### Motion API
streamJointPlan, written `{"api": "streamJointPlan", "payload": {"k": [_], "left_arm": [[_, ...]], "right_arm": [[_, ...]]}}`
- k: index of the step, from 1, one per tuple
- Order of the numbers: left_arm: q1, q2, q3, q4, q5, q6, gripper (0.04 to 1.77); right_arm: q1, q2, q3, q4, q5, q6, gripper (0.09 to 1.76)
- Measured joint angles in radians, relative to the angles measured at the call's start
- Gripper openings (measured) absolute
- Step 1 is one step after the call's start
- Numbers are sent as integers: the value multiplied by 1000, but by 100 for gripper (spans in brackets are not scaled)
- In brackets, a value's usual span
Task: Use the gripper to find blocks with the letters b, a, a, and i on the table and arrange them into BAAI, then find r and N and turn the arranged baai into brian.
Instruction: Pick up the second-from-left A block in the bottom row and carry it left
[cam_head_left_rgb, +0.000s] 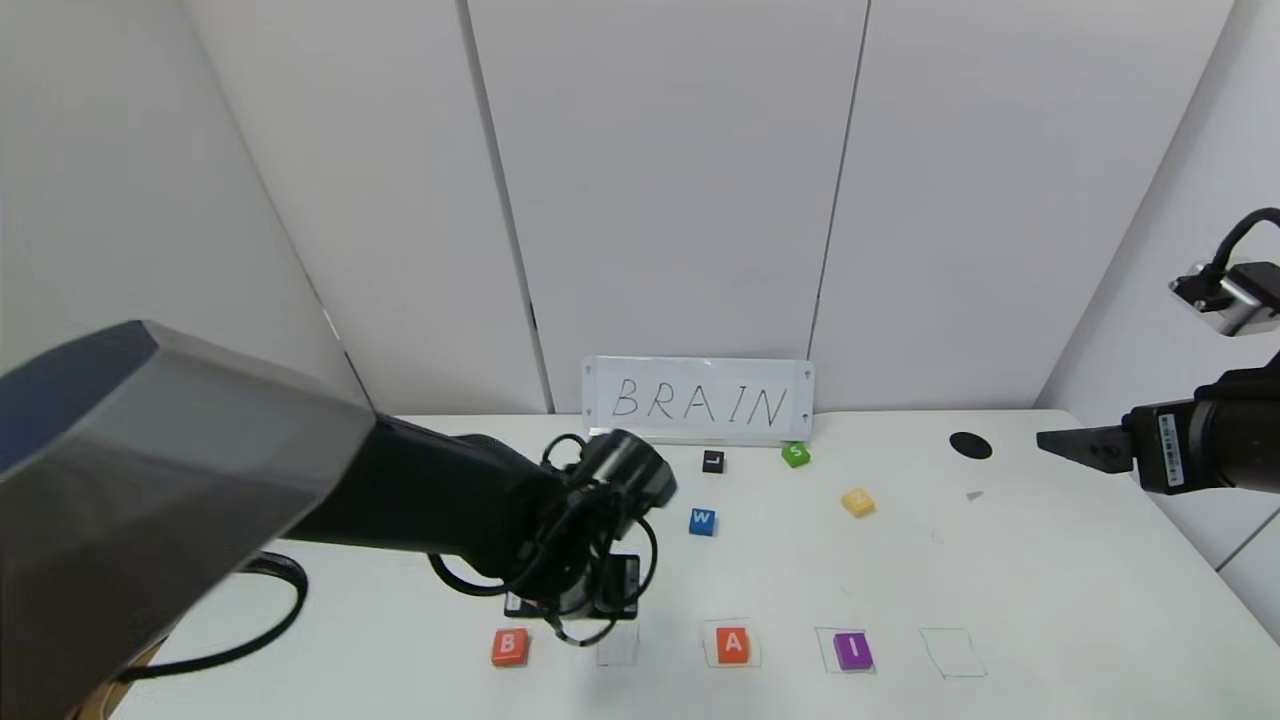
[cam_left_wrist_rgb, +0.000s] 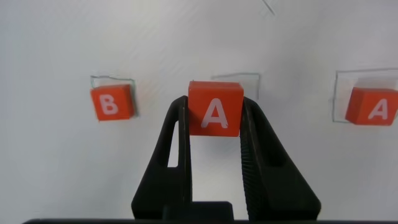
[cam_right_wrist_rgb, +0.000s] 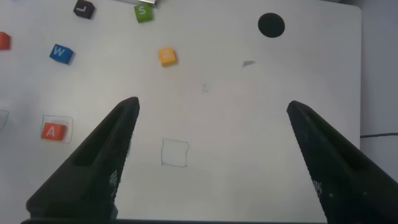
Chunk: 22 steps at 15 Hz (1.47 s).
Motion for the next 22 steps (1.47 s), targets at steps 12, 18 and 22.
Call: {"api": "streamJointPlan", "payload": {"k": [12,18,22], "left_arm": [[110,-120,10,19,-11,102,51],[473,-149,53,-44,-221,422,51],[583,-141,68,-93,-260,471,51]], "right_arm": [[1,-2,0,0,0,0,171],[19,-2,7,-2,-6,0,171],[19,-2,8,-1,-5,0,171]]}}
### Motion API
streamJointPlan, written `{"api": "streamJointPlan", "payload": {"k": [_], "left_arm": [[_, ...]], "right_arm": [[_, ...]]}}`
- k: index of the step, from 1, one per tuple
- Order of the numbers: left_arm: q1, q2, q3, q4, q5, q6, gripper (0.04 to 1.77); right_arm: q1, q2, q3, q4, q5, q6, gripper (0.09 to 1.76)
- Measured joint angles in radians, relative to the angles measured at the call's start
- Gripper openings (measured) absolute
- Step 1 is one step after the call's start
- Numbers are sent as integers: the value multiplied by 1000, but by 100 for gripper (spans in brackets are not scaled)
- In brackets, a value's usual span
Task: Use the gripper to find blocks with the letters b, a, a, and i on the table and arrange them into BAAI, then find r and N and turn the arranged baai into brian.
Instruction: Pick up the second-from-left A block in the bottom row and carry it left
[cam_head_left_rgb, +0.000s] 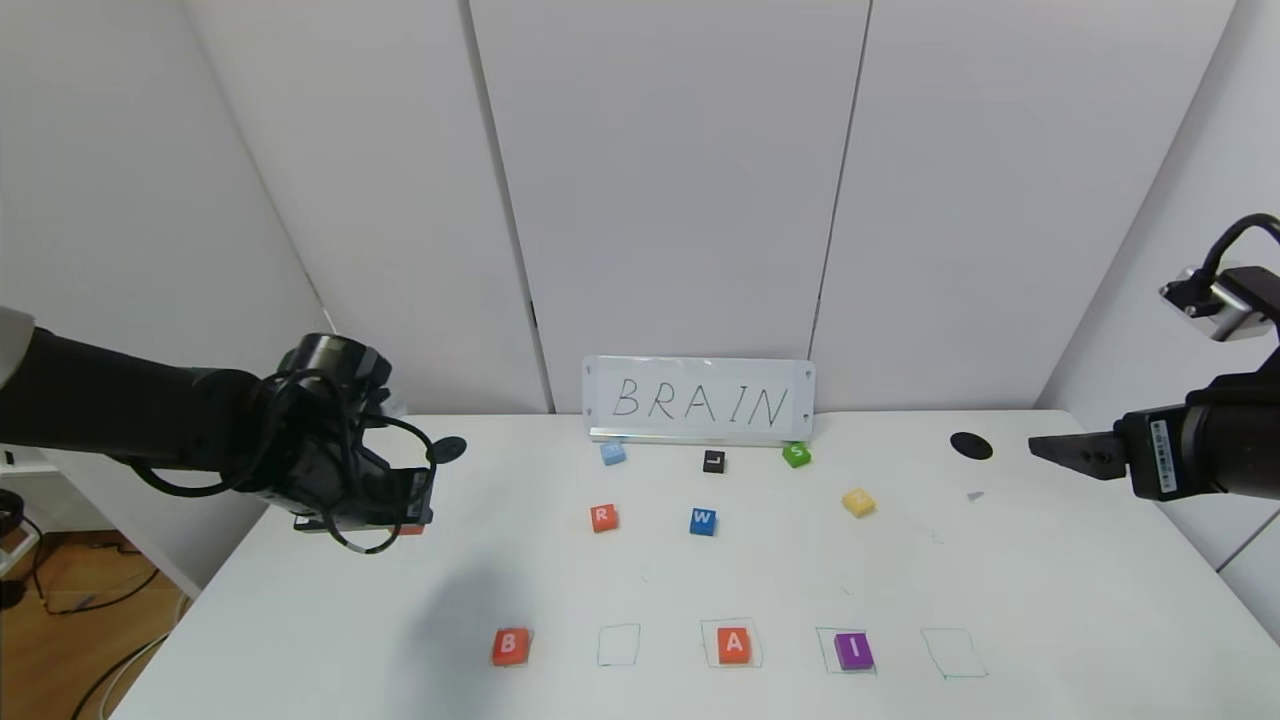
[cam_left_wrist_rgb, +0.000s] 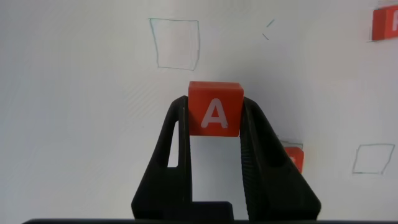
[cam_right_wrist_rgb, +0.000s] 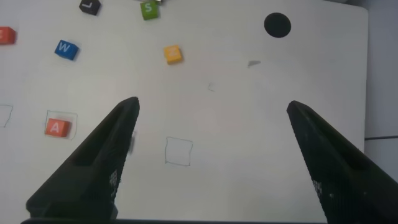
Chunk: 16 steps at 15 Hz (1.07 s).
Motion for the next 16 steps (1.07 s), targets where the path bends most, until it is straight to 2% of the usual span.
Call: {"api": "streamJointPlan", "payload": {"k": [4,6,16], "left_arm": [[47,32,3,-24,-8,37,51],[56,53,5,-109,-14,39,51],[48,109,-6,-124,-9,41,51]], "right_arm": [[0,0,1,-2,-1,0,171],[0,0,1,-4,-1,0,171],[0,0,1,-3,-1,0,171]]}}
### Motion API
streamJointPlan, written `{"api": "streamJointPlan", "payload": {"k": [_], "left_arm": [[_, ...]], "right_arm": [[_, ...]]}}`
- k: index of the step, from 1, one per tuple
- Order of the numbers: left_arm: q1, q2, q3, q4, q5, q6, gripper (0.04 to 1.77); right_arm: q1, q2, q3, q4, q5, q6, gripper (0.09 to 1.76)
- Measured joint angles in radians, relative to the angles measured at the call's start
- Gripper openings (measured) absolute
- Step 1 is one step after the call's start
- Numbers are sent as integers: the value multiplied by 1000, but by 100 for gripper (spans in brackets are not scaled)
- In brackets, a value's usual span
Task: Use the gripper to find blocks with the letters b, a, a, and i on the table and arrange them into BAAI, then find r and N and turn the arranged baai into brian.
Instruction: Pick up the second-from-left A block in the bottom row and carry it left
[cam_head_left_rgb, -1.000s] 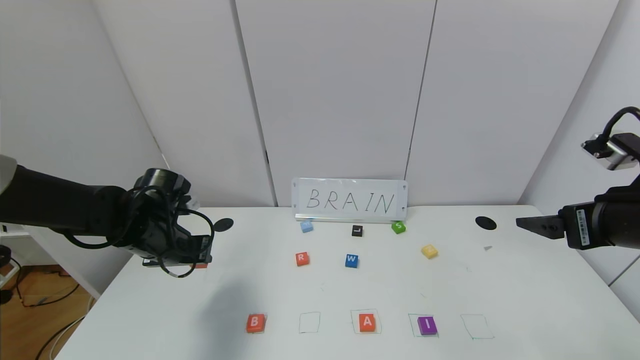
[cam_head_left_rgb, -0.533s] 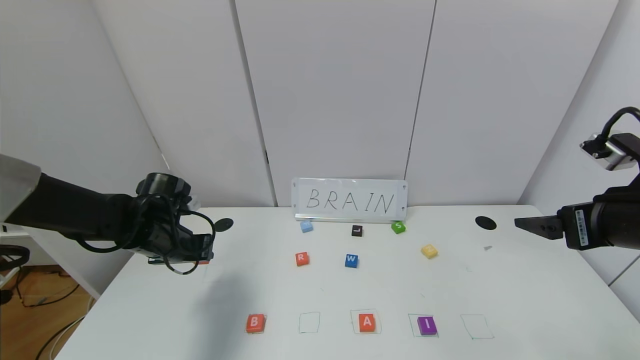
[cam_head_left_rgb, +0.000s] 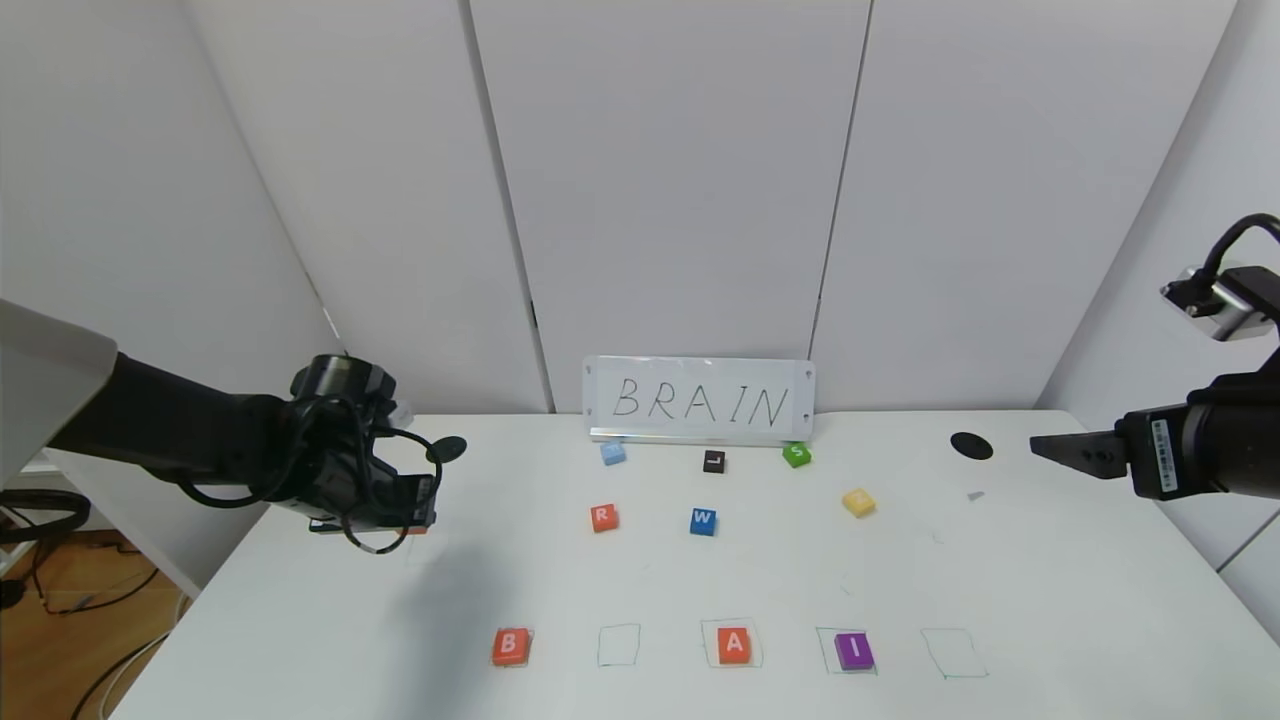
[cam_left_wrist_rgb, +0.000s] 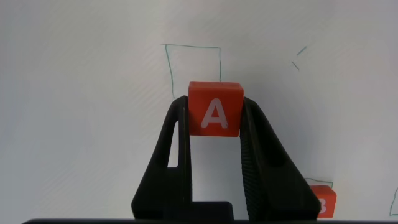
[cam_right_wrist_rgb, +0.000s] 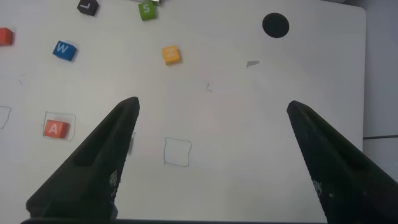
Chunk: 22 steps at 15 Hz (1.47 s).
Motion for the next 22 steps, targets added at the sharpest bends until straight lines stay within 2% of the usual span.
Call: {"api": "streamJointPlan", "payload": {"k": [12,14,22], "left_arm": [[-6,82,-15,27,13,15,51],[-5,84,-29,82,13,14,51],[-3,95,-47,99,14,14,51]], "right_arm": [[3,2,2,1,0,0,171],[9,3,5,0,-6,0,171],[17,10,8,-2,-17,0,171]]}}
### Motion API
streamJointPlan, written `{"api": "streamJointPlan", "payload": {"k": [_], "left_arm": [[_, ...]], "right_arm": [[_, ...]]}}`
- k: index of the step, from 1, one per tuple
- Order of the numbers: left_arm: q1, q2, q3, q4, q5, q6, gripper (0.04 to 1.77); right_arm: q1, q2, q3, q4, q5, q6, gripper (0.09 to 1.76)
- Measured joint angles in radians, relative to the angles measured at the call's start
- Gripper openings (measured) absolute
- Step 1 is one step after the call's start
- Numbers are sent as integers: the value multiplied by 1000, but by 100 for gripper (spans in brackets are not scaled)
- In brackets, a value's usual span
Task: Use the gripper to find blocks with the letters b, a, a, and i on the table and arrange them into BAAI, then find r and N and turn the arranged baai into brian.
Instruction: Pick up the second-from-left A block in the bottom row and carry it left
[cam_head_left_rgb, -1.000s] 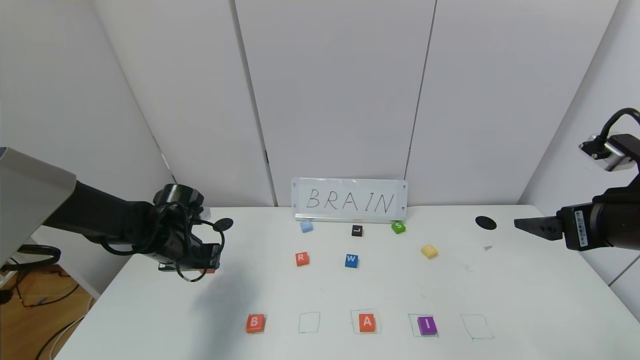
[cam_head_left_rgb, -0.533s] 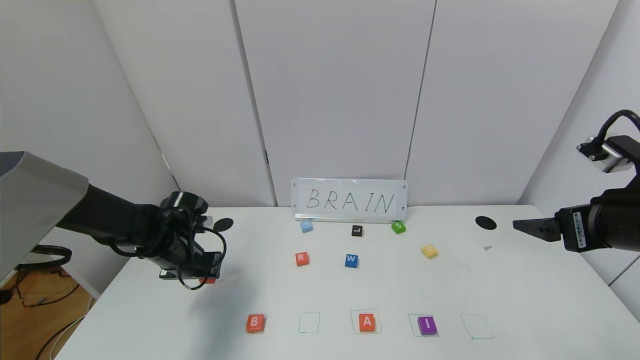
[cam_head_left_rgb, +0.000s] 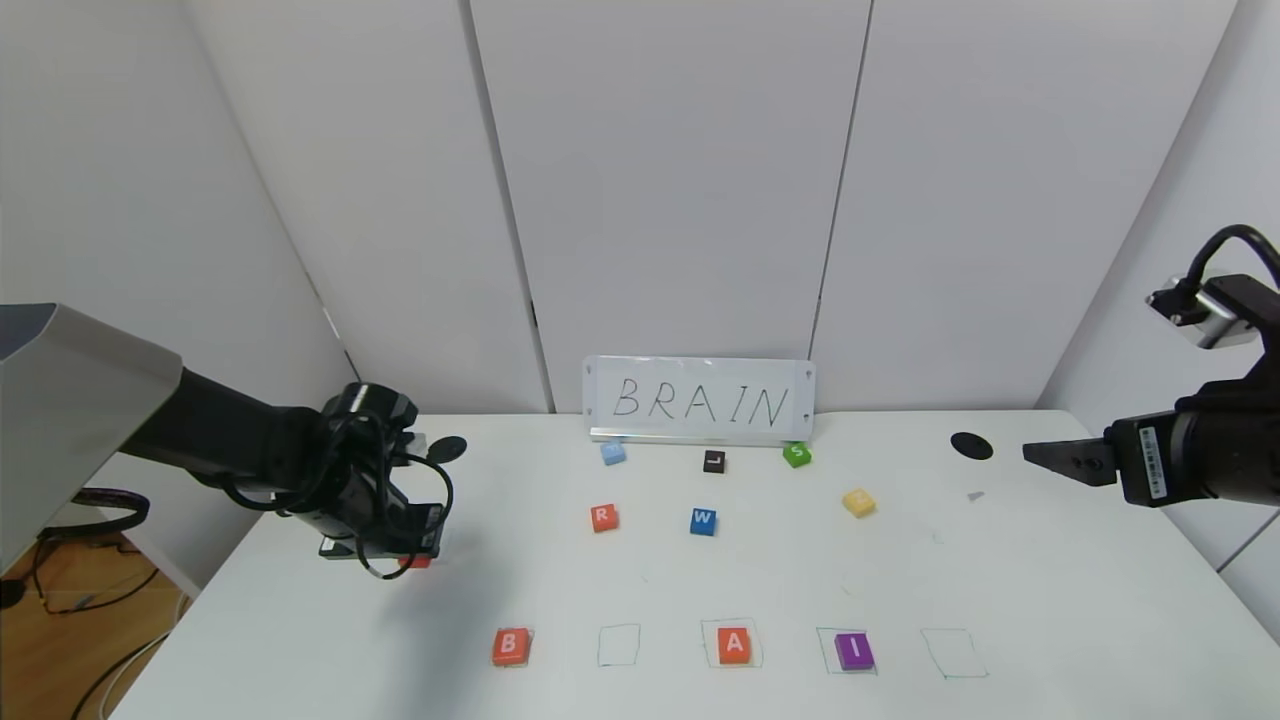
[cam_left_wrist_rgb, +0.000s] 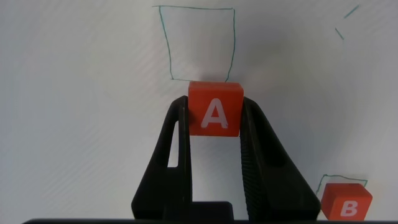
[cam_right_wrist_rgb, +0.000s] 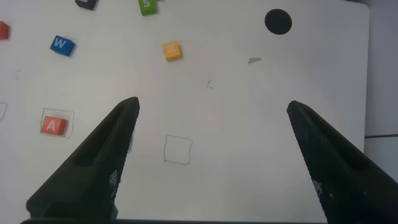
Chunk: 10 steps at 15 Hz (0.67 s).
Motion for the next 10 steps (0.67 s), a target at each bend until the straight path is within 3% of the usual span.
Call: {"api": "streamJointPlan", "payload": {"k": [10], "left_arm": [[10,55,-35,-20,0,-6,51]], "right_arm": [[2,6,1,0,0,0,171]]}}
